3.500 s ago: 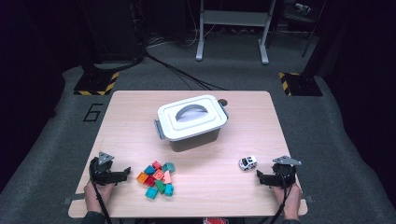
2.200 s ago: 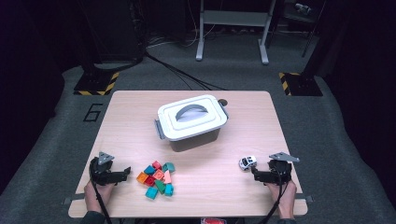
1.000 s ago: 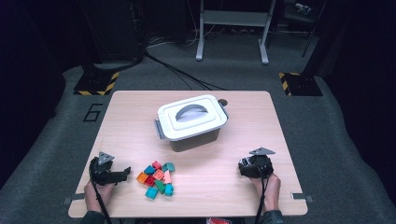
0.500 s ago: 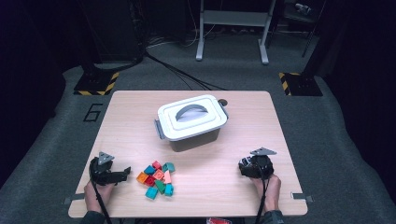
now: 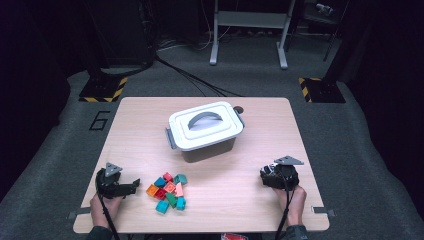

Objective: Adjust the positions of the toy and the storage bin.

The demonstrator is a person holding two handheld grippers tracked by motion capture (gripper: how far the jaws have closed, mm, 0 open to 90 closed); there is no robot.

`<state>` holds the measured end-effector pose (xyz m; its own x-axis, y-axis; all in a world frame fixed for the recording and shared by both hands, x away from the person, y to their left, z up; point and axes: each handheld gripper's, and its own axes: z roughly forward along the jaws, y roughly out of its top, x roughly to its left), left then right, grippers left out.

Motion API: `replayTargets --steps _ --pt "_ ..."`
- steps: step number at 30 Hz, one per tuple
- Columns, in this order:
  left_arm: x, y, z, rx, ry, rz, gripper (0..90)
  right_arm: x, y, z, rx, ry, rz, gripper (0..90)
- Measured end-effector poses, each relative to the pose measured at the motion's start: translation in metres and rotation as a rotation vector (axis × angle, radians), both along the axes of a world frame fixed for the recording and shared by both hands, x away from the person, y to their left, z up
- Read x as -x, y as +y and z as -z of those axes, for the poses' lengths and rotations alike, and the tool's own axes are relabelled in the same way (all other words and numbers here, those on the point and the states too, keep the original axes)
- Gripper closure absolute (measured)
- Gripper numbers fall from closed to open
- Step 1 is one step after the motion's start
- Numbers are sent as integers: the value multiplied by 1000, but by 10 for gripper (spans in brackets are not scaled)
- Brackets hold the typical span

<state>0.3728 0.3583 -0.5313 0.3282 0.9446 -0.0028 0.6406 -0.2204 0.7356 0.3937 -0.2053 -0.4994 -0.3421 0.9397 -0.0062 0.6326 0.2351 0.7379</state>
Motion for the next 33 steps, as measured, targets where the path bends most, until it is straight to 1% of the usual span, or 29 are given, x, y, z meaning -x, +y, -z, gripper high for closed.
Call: replayTargets --steps 1,3,4,5,7,9,10,11,12,13,14,15,16,17,18,19,20,23,24,25,26,27,28,30,32,33 --pt "0 0 0 0 0 0 70 0 0 0 0 0 0 252" --pt "0 0 0 0 0 0 70 1 -7 -3 -12 1 33 252" --pt "0 0 0 0 0 0 70 1 -7 -3 -12 1 33 252" --pt "0 0 0 0 0 0 70 1 -13 -5 -6 -2 40 252" --pt "0 0 0 0 0 0 70 1 -19 -6 -6 -1 55 252" --pt "0 0 0 0 0 0 70 0 -22 -6 -7 -1 66 252" --pt "0 0 0 -1 1 1 70 0 -29 -5 -4 7 77 251" --pt "0 0 0 -1 1 1 70 0 -32 -5 -4 8 91 252" --pt "0 0 0 0 0 0 70 0 -32 -5 -4 8 91 252" --pt "0 0 0 0 0 0 70 0 -38 -4 -5 12 104 252" --pt "0 0 0 0 0 0 70 1 -41 -3 -5 15 118 252" --pt "0 0 0 0 0 0 70 1 -41 -3 -5 15 118 252" --pt "0 0 0 0 0 0 70 2 -46 -2 -11 20 136 251" --pt "0 0 0 0 0 0 70 2 -46 -2 -11 20 136 251" --pt "0 0 0 -1 0 1 70 2 -51 -1 -4 22 152 252" --pt "0 0 0 0 0 0 70 2 -51 -1 -4 22 152 252" --pt "0 0 0 0 0 0 70 2 -55 1 -3 23 159 251" --pt "0 0 0 -1 -1 0 71 2 -60 3 2 31 168 251" --pt "0 0 0 -1 -1 0 71 1 -63 5 3 36 180 251" --pt "0 0 0 -1 -1 1 71 1 -63 7 -5 43 189 251" --pt "0 0 0 -1 -1 1 71 1 -63 7 -5 43 189 251" --pt "0 0 0 -2 -1 0 71 1 -65 10 4 50 188 251" --pt "0 0 0 -2 0 0 71 1 -65 15 -3 63 198 250" --pt "0 0 0 -1 -1 0 71 0 -65 17 2 72 199 249" --pt "0 0 0 -1 0 0 71 2 -68 20 -15 61 218 248" --pt "0 0 0 -1 0 0 71 2 -68 20 -15 61 218 248"
